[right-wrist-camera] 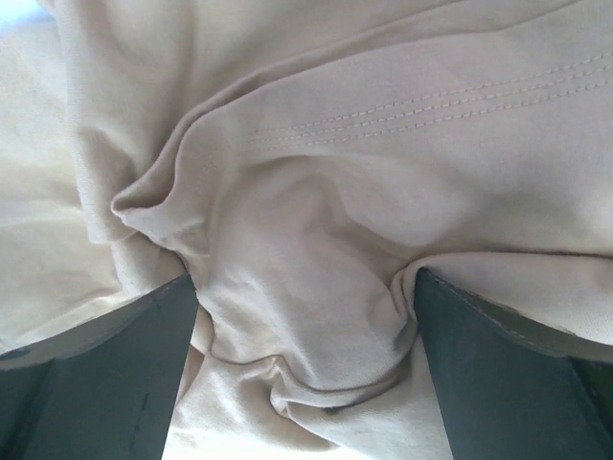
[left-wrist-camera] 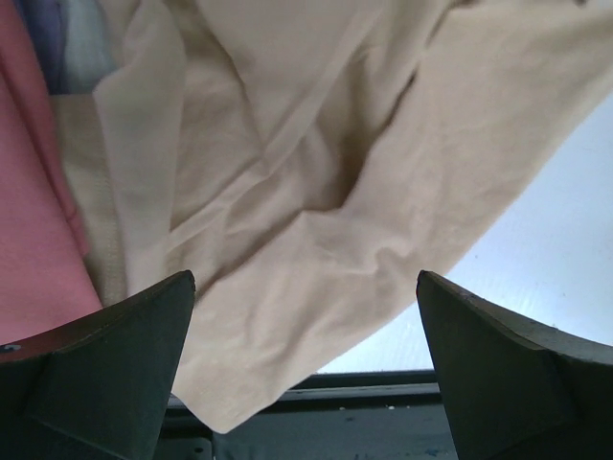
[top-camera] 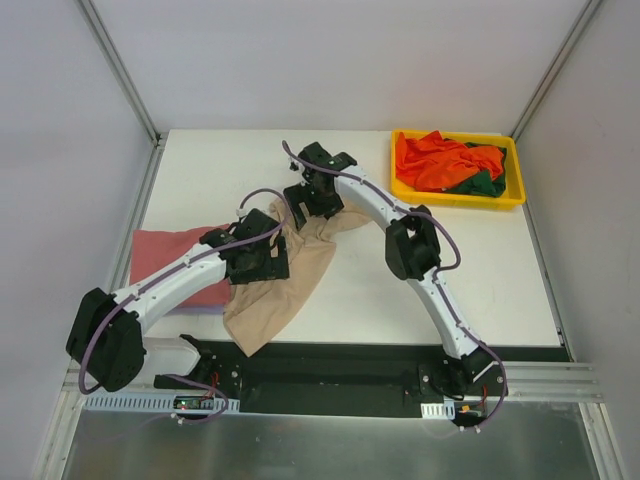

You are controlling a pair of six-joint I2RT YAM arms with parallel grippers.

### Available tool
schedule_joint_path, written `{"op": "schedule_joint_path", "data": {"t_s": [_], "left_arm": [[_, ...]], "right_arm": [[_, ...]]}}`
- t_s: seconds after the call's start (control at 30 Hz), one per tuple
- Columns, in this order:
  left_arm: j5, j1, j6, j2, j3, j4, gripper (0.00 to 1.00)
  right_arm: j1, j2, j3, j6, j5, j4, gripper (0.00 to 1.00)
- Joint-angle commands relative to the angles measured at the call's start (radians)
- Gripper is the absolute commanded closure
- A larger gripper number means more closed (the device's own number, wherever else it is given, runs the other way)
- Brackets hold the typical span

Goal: Fold and stack the t-shirts
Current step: Rotate the tshirt 90 degrees

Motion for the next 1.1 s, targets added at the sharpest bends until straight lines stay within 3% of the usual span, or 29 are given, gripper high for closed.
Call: {"op": "schedule_joint_path", "data": {"t_s": [0.0,0.17,0.37,0.7,0.83,0.9,1.07], "left_arm": [[-0.003,0.059,0.014,0.052,0.017,-0.024,0.01],[-0.013,0.072,-0.002,0.15,0.009,-0.016,0.01],[0.071,0.072,-0.018,0.244,-0.03,0.04,0.01],[0.161,0.069,-0.033,0.193,-0.132,0.077,0.01],[0.209,0.062,-0.032,0.172,-0.152,0.088,0.01],[0.237,0.057,-0.027,0.161,-0.156,0.097,0.01],[0.335,0.028,-0.029,0.143,-0.162,0.134,0.01]], "right_arm": [[-0.02,-0.052,-0.013,-0.054,-0.033,-0.045,0.04],[-0.032,-0.167,-0.105,-0.044,-0.008,-0.054,0.04],[-0.034,-0.322,-0.263,-0.01,-0.011,-0.001,0.04],[-0.133,-0.376,-0.496,0.215,-0.05,-0.013,0.04],[-0.155,-0.302,-0.422,0.229,-0.076,-0.012,0.04],[-0.17,-0.226,-0.308,0.235,-0.071,-0.036,0.04],[-0.248,0.089,0.178,0.323,-0.19,-0.154,0.04]]}}
